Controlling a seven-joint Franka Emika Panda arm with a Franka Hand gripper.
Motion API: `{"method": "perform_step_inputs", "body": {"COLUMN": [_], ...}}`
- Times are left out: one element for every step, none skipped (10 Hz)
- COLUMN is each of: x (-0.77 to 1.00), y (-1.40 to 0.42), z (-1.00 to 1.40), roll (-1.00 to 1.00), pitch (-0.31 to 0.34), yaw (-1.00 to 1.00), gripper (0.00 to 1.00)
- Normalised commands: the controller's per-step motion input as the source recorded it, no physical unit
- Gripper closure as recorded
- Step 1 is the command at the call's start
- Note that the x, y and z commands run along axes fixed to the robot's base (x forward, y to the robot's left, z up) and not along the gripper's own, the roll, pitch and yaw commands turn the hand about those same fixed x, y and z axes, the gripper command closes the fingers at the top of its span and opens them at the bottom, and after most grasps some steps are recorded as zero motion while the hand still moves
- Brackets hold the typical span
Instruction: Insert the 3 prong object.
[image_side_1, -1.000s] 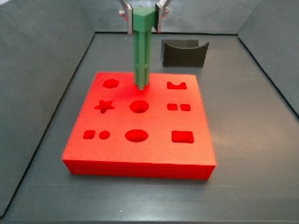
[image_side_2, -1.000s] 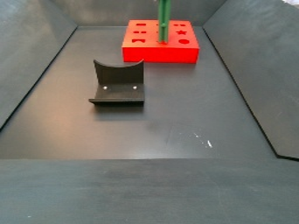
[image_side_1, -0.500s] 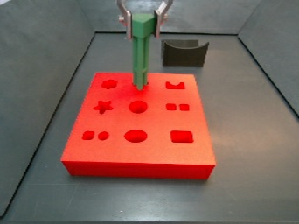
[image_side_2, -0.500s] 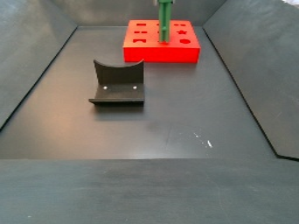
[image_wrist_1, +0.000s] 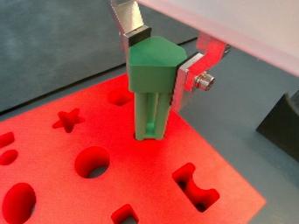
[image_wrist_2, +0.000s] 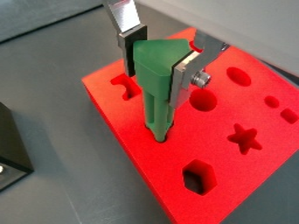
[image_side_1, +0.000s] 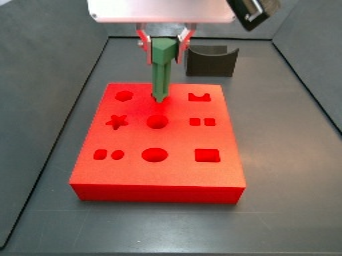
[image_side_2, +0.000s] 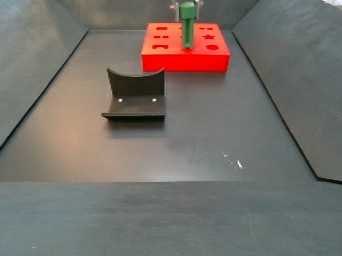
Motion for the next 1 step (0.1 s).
{"method": "perform_step_inputs", "body": {"x": [0.00], "y": [0.00], "z": [0.00], "roll": [0.00], "pitch": [0.000], "yaw": [0.00], "gripper": [1.00]}}
